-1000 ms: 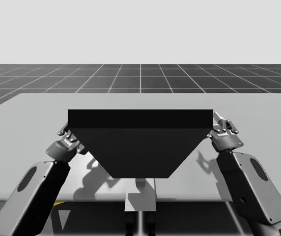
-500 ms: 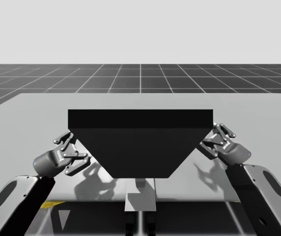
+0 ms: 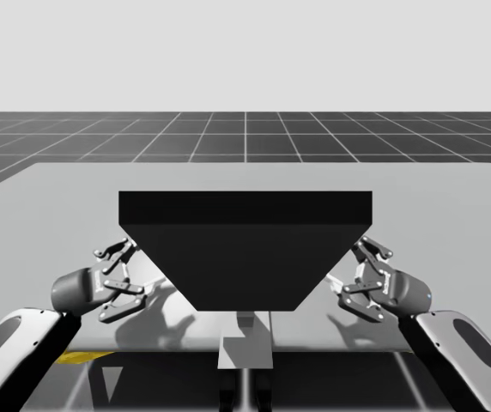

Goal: Reach around the screen and pick up the object behind it.

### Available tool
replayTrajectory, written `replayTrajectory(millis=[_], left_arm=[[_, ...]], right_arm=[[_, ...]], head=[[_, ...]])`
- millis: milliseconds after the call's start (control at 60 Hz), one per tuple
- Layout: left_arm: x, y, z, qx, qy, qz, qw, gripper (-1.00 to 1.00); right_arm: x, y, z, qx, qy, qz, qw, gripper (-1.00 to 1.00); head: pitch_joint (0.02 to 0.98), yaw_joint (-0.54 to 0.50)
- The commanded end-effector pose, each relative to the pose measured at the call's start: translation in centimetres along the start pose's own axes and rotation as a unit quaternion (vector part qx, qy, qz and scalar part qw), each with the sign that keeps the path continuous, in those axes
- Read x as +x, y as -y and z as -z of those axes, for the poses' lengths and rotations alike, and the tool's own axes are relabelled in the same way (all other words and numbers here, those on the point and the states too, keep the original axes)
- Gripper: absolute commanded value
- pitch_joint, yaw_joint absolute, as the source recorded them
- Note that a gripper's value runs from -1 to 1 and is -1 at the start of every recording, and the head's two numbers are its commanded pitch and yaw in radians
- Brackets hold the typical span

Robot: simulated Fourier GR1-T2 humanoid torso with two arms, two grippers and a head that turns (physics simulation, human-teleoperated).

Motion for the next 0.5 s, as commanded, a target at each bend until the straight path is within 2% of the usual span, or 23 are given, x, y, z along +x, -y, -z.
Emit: replayTrajectory(millis=[17,67,133,233,500], left_arm=[[-0.6,-0.7,1.4,-0.019,-0.014,0.006,0.9997,-1.00],[-0.8,-1.4,2.5,-0.021,-0.020,-0.001,0.9996,-1.00],[-1.0,-1.8,3.3,-0.019,-0.026,0.002,0.9995,-1.00],[-1.2,-2.7,5.1,-0.022,-0.033,-0.005,0.9992,-1.00],[-1.5,-2.8,10.0,-0.050,-0.038,-0.015,0.9979,-1.00]], right_arm=[[-0.5,-0.7,0.4,0.025,-0.002,-0.009,0.9996,-1.00],[-0.7,-0.7,0.7,0.027,-0.004,-0.010,0.9996,-1.00],[-0.8,-0.8,0.9,0.030,-0.003,-0.011,0.9995,-1.00],[-1.0,-0.9,1.2,0.035,-0.004,-0.013,0.9993,-1.00],[-1.3,-1.0,1.5,0.042,-0.002,-0.014,0.9990,-1.00]], head=[[0.181,0.01],[0.181,0.02],[0.182,0.03],[0.185,0.03],[0.188,0.03]])
